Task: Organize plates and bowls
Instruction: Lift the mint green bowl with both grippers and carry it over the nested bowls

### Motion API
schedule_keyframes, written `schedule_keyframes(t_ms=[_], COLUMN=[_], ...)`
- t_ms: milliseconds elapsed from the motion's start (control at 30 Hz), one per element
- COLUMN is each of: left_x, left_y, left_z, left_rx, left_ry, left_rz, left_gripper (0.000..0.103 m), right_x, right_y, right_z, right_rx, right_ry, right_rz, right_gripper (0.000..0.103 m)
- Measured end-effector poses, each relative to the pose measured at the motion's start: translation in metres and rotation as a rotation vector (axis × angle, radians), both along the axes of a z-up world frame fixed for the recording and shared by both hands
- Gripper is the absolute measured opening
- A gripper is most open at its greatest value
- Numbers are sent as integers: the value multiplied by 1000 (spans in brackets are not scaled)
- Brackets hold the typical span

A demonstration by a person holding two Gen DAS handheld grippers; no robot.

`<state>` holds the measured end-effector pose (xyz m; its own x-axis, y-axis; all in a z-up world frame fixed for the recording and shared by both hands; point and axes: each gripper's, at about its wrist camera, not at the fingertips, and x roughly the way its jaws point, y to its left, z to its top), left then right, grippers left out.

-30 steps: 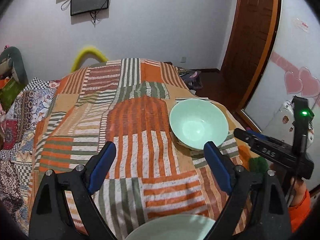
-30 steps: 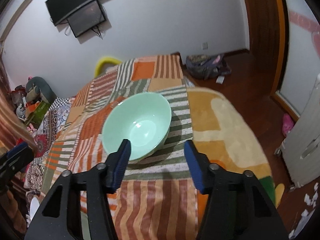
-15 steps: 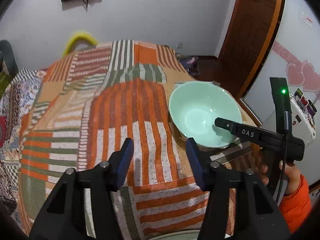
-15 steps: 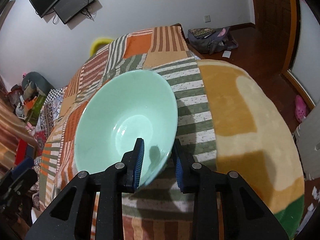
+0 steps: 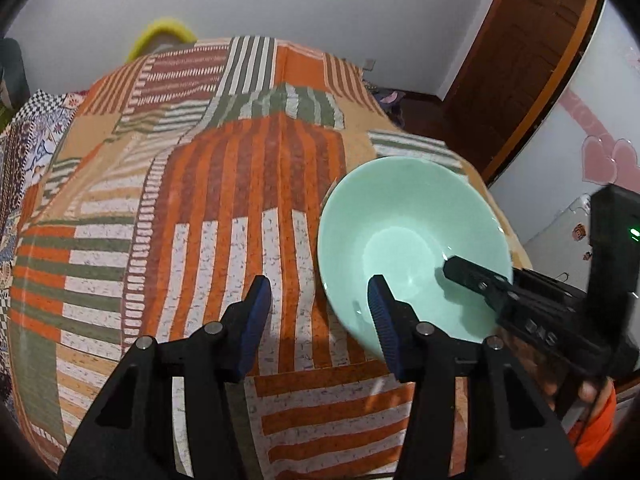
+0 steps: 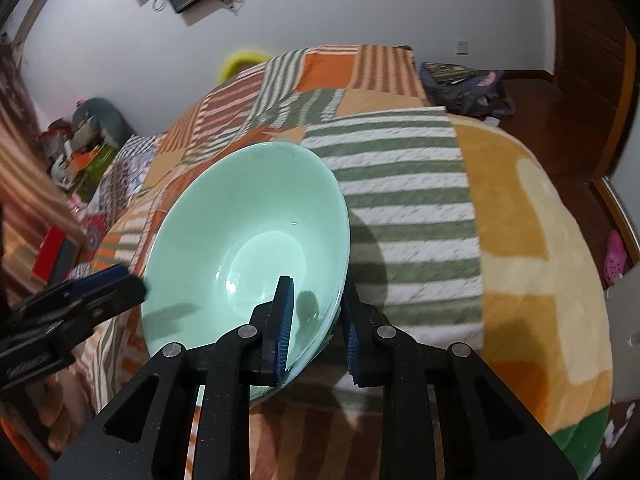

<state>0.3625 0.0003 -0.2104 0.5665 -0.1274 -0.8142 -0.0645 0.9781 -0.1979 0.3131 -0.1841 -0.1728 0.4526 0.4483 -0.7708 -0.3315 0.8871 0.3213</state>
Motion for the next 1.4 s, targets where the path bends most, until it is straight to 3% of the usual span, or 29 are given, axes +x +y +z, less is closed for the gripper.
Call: schedule_keyframes(t_ms=[267, 500, 567, 700, 800, 867, 1400], left_x=[8, 11, 11, 7, 2, -4, -84], left_y=[-6, -9, -13, -22, -22, -21, -1], left_z=[-12, -12, -13, -8, -4, 0, 80], left_rx=[10, -17, -22, 38, 34, 29, 23], left_ry=[24, 25, 29, 10, 8, 1, -140], left_rz=[-7, -37, -50, -56, -57, -54, -18], left_gripper=[30, 13, 13, 13, 13, 13, 13], right_x=[-9, -9, -10, -10, -13, -15, -64], right_y=[9, 1, -1, 2, 9, 7, 18], right_z=[-2, 5, 7, 11, 13, 15, 75], right_rx=[-48, -23, -18, -21, -71, -51, 51], right_ry=[7, -3, -18, -18, -42, -43, -154], right_rz=[32, -40, -53, -43, -58, -69, -45], right_gripper=[25, 25, 25, 25, 25, 25, 23])
